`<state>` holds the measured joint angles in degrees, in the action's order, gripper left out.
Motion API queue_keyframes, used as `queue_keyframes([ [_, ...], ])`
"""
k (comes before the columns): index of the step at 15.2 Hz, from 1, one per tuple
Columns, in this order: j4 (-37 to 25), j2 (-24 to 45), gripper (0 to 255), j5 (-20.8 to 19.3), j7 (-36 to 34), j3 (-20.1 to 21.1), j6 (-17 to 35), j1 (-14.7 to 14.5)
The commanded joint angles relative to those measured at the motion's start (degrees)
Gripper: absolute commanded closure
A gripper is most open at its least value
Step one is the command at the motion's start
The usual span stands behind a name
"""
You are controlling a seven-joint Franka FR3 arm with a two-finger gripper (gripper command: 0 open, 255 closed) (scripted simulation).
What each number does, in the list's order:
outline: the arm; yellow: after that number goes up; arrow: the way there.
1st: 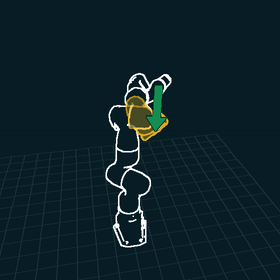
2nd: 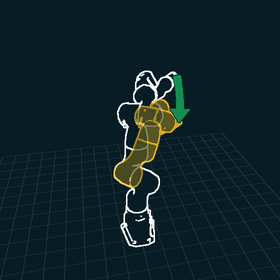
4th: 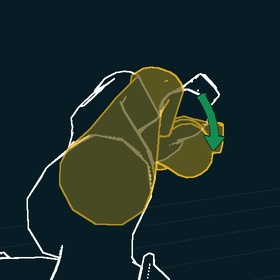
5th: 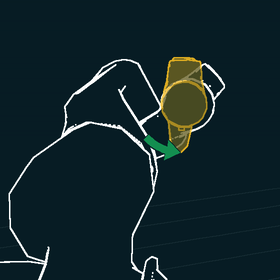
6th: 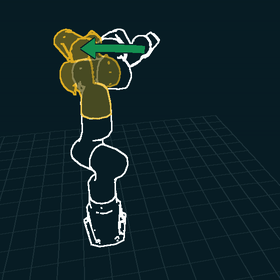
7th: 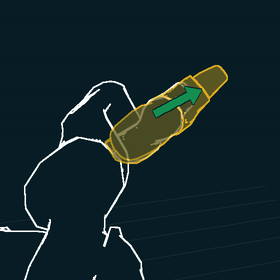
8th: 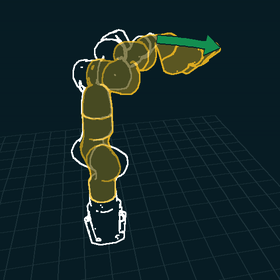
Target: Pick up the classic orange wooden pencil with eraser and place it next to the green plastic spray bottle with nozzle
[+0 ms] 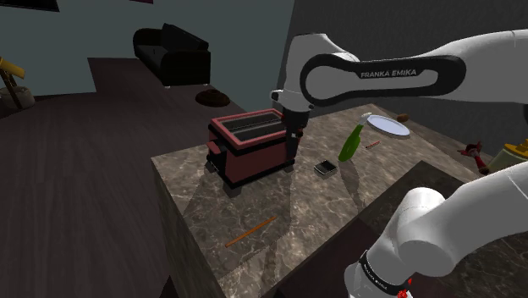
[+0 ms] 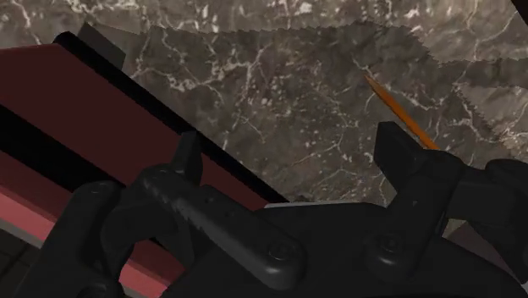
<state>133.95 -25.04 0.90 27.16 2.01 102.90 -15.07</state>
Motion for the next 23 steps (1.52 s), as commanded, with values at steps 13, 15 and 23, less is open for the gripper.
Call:
queue_keyframes([
  [13, 0.3, 14.0, 0, 7.9, 21.4, 0.4, 11.3, -17.4],
  [15, 0.4, 15.5, 0, 9.2, 24.6, 1.4, 12.5, -19.0],
  [23, 3.6, 18.5, 0, 11.1, 27.8, 2.8, 18.4, -20.9],
])
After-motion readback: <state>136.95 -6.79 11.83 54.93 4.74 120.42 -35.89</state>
